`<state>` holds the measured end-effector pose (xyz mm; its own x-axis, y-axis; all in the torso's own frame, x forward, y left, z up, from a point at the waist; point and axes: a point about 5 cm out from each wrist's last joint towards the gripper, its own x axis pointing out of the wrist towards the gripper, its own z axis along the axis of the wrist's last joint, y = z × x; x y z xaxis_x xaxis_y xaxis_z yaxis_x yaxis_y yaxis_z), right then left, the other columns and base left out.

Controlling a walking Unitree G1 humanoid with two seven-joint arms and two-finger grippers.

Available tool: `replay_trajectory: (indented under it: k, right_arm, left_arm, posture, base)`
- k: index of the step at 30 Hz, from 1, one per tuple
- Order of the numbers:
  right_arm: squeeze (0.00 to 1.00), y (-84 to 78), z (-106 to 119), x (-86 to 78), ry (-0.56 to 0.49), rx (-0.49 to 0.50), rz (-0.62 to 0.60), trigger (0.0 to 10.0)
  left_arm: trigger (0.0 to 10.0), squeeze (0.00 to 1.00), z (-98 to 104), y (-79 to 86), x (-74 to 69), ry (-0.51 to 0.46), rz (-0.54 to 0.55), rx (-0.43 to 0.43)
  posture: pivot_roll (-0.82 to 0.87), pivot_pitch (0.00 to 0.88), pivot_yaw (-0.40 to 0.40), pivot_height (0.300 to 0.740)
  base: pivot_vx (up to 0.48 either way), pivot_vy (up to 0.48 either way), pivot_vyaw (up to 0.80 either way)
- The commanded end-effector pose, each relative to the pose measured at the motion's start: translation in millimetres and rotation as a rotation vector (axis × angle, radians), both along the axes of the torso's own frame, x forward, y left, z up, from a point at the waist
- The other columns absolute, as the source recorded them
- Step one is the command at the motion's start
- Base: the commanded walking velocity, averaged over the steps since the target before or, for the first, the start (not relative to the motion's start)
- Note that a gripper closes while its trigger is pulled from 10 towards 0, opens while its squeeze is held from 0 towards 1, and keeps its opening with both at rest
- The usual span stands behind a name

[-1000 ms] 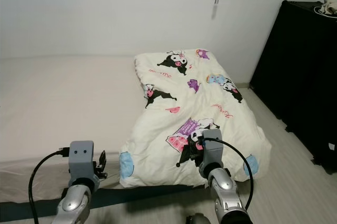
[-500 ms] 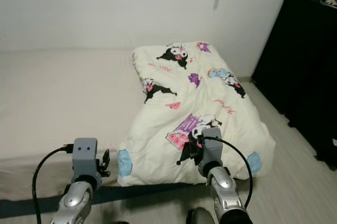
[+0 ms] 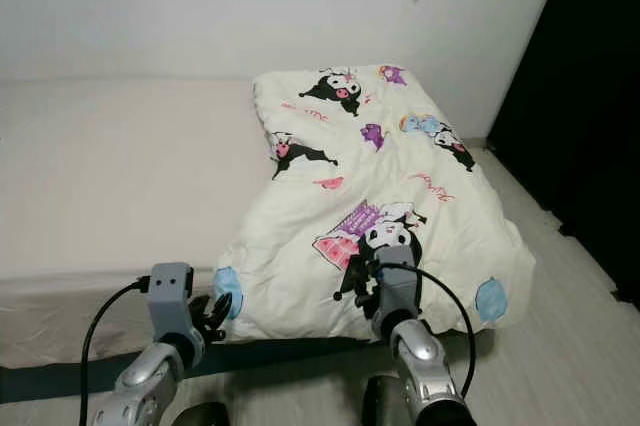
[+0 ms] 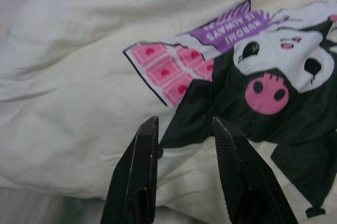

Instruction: Clean up the room

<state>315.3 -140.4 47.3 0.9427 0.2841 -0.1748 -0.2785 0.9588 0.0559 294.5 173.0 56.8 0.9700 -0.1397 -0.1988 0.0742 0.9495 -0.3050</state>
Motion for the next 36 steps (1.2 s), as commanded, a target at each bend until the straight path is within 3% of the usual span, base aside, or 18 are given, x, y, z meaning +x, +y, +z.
replay_trajectory:
  k: [1, 8, 13, 18, 22, 23, 24, 28, 33, 34, 36]
  right_arm:
    - [0.0, 1.9, -3, -3.1, 0.012, -0.012, 0.014, 10.0]
    - [0.0, 7.5, -6, -8.8, 0.018, -0.037, 0.065, 10.0]
    - [0.0, 6.6, -5, -10.8, 0.011, -0.04, 0.075, 10.0]
    - [0.0, 6.2, -2, -14.3, 0.0, -0.038, 0.089, 10.0]
    - [0.0, 7.2, 0, -15.1, -0.003, -0.035, 0.093, 10.0]
    - [0.0, 8.1, 1, -15.5, -0.003, -0.034, 0.095, 10.0]
    - [0.0, 8.1, 1, -15.8, -0.002, -0.033, 0.094, 10.0]
    - [0.0, 8.8, 1, -17.0, 0.0, -0.033, 0.095, 10.0]
    - [0.0, 9.7, 1, -19.6, 0.006, -0.034, 0.097, 10.0]
    - [0.0, 9.7, 1, -20.1, 0.008, -0.034, 0.097, 10.0]
    - [0.0, 9.5, 1, -20.3, 0.008, -0.035, 0.096, 10.0]
  left_arm:
    - [10.0, 1.0, -4, 6.3, -0.2, 0.025, 0.003, -0.037]
    - [10.0, 1.0, -1, 26.5, 9.8, -0.005, 0.042, -0.205]
    - [10.0, 1.0, -3, 24.8, 13.7, -0.017, 0.006, -0.161]
    - [10.0, 1.0, -5, 17.1, 20.9, 0.006, -0.076, -0.137]
    - [10.0, 1.0, -3, 12.3, 25.8, 0.013, -0.112, -0.215]
    - [10.0, 1.0, 0, 5.5, 30.1, 0.016, -0.164, -0.289]
    - [10.0, 1.0, 1, 2.5, 31.0, 0.018, -0.186, -0.304]
    - [10.0, 1.0, 0, -3.7, 32.0, 0.023, -0.226, -0.311]
    - [10.0, 1.0, -6, -20.2, 29.5, 0.061, -0.336, -0.241]
    - [10.0, 0.01, -11, -24.9, 27.6, 0.084, -0.369, -0.198]
    - [10.0, 0.0, -15, -26.8, 25.8, 0.102, -0.385, -0.146]
  posture:
    - [-0.01, 0.163, -0.078, 0.555]
    - [-0.05, 0.214, -0.09, 0.555]
    - [-0.07, 0.243, -0.099, 0.555]
    - [-0.09, 0.27, -0.098, 0.555]
    - [-0.11, 0.293, -0.09, 0.555]
    - [-0.11, 0.301, -0.086, 0.555]
    - [-0.12, 0.303, -0.086, 0.555]
    - [-0.12, 0.307, -0.085, 0.555]
    - [-0.12, 0.312, -0.082, 0.555]
    - [-0.12, 0.312, -0.082, 0.555]
    - [-0.12, 0.312, -0.081, 0.555]
  base:
    - [0.0, 0.0, 0.0]
    - [0.0, 0.0, 0.0]
    - [0.0, 0.0, 0.0]
    - [0.0, 0.0, 0.0]
    - [0.0, 0.0, 0.0]
    - [0.0, 0.0, 0.0]
    - [0.0, 0.0, 0.0]
    - [0.0, 0.0, 0.0]
    - [0.0, 0.0, 0.0]
    - [0.0, 0.0, 0.0]
    - [0.0, 0.0, 0.0]
